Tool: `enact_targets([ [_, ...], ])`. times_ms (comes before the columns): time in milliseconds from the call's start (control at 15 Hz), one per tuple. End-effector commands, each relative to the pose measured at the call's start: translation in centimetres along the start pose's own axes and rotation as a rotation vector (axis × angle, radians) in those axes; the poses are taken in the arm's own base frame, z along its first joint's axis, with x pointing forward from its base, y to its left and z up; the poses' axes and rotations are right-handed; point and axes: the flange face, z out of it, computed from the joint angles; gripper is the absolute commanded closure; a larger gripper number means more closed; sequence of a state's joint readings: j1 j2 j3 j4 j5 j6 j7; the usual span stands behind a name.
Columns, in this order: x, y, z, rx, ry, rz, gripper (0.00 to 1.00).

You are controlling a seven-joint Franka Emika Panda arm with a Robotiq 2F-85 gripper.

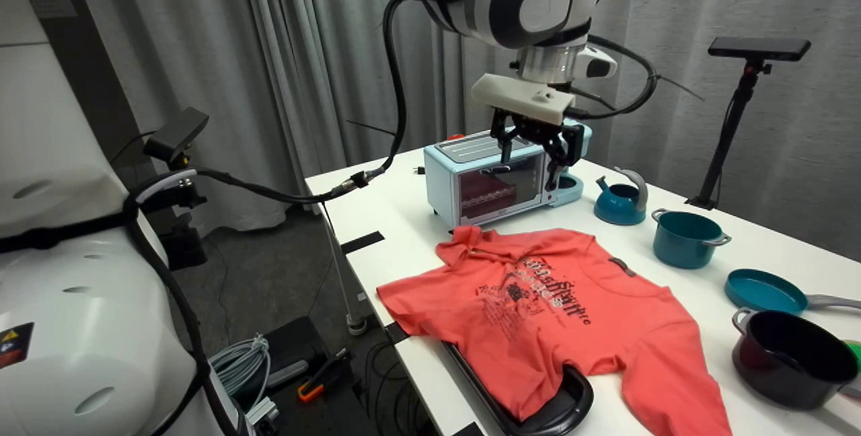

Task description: Unwrap the folded peach t-shirt on the table.

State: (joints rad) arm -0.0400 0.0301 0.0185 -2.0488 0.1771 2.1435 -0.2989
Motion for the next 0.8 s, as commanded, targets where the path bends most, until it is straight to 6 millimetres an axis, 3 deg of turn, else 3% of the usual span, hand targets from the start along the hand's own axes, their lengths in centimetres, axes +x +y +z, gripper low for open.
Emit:
enact_targets([
  [0,-1.3,1.6,-4.1,-0.092,0.068,0.029,0.00],
  [333,-2.6,2.3,-8.0,-0.150,0.133,0.063,0.00],
  [733,-4.0,1.4,-11.4,-0.175,0.203,0.095,0.00],
])
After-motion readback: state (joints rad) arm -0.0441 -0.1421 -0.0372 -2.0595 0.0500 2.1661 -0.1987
